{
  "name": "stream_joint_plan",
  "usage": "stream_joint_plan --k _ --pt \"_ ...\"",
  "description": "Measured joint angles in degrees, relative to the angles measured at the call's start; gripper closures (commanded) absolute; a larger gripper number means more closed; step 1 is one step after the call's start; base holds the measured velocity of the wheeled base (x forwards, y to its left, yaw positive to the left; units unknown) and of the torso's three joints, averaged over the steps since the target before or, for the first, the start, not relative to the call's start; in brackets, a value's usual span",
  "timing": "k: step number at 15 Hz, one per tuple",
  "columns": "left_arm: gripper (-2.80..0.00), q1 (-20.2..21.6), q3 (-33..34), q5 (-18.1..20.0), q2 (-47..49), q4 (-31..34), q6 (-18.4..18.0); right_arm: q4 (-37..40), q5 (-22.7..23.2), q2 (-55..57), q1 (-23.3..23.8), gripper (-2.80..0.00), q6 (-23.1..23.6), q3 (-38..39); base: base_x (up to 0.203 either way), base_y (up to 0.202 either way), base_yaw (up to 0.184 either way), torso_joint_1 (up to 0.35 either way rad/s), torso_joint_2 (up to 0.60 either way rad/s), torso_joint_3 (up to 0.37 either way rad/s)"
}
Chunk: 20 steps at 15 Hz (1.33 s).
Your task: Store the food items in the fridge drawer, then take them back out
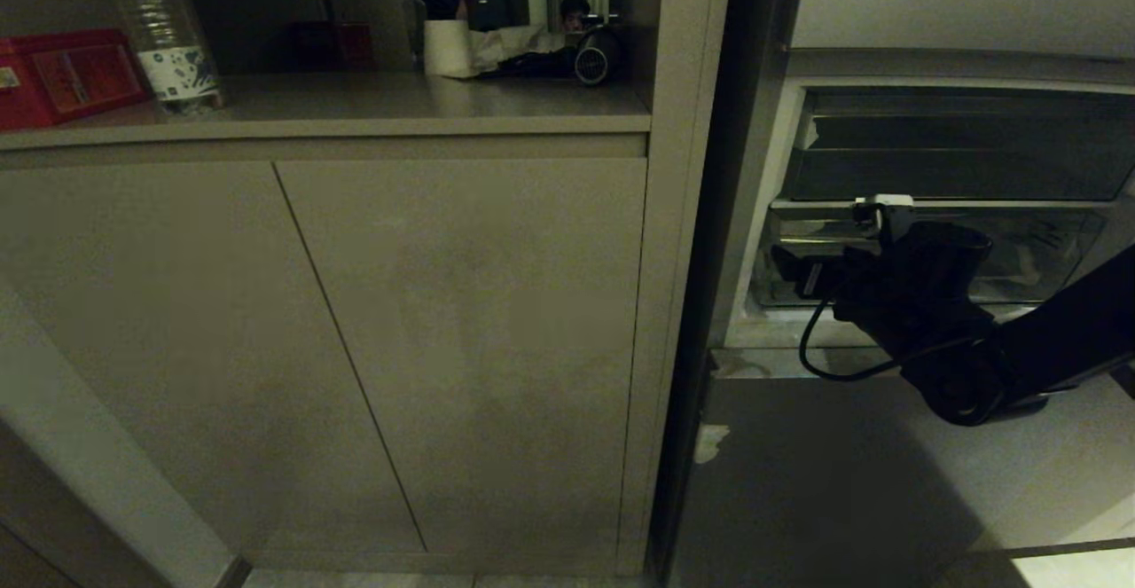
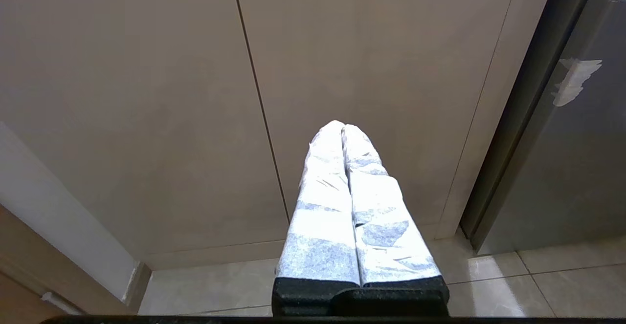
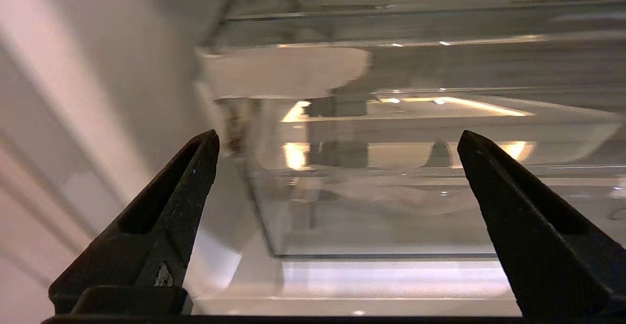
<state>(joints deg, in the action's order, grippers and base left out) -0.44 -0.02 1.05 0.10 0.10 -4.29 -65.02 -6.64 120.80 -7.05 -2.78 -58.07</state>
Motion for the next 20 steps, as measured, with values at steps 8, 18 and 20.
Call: stream_joint_plan --k 8,18,20 --pt "0.0 0.0 0.0 0.0 0.0 0.0 0.0 0.1 -1.7 0.7 0.0 -2.8 0.1 -0.5 0.0 0.0 0.0 0.0 0.0 0.0" --pt "0.0 0.0 0.0 0.0 0.0 0.0 0.0 -0.1 -5.5 1.7 -0.5 -2.8 1.5 -1.9 0.0 0.0 0.0 0.0 0.0 0.0" --pt "0.0 0.0 0.0 0.0 0.0 0.0 0.0 0.0 -4.6 1.4 -1.1 -2.8 1.7 -0.9 0.0 0.0 0.0 0.0 0.0 0.0"
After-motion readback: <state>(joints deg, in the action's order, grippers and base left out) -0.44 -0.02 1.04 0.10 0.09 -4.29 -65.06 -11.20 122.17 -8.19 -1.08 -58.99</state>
